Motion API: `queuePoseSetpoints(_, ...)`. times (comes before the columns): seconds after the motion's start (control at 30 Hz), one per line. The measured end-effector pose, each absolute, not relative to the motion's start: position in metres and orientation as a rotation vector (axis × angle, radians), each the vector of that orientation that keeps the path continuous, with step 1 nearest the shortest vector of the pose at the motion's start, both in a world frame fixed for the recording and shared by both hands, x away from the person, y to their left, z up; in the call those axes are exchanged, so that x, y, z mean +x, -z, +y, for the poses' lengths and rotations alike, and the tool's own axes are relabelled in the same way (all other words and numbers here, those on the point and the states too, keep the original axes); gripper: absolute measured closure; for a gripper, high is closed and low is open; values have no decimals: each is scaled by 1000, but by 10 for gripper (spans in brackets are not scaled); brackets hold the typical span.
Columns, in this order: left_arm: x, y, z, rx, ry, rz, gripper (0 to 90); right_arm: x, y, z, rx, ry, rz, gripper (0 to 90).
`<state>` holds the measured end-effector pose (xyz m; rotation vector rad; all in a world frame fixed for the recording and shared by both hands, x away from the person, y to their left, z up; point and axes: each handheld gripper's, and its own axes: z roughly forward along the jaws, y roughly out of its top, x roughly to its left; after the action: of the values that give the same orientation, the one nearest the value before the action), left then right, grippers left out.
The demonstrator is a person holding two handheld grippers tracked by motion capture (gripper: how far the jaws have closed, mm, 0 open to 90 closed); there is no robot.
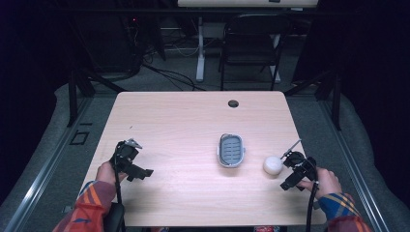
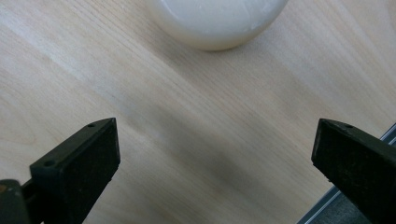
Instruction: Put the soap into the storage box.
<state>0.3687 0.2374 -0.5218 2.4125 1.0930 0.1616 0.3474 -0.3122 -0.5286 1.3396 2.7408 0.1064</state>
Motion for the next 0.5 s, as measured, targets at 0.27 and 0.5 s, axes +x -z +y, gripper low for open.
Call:
queuePoseSetpoints(0.27,369,522,237,2415,-160,1098,0,352,529,-304,1358,-207,2727,6)
queuePoseSetpoints(0.5,368,523,239,2414,-163,1110,0,359,526,-299,1325,-205,2740,6)
